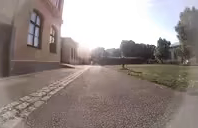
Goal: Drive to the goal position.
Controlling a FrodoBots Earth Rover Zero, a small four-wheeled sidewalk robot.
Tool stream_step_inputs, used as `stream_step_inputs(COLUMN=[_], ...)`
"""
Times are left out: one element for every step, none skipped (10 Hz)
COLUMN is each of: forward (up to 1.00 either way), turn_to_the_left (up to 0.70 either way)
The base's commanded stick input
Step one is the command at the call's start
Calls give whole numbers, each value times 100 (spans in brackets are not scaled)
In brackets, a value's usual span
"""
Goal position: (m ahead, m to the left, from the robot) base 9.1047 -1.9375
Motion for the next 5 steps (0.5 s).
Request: stream_step_inputs(forward=[44,44,44,44,44], turn_to_the_left=[2,2,2,2,2])
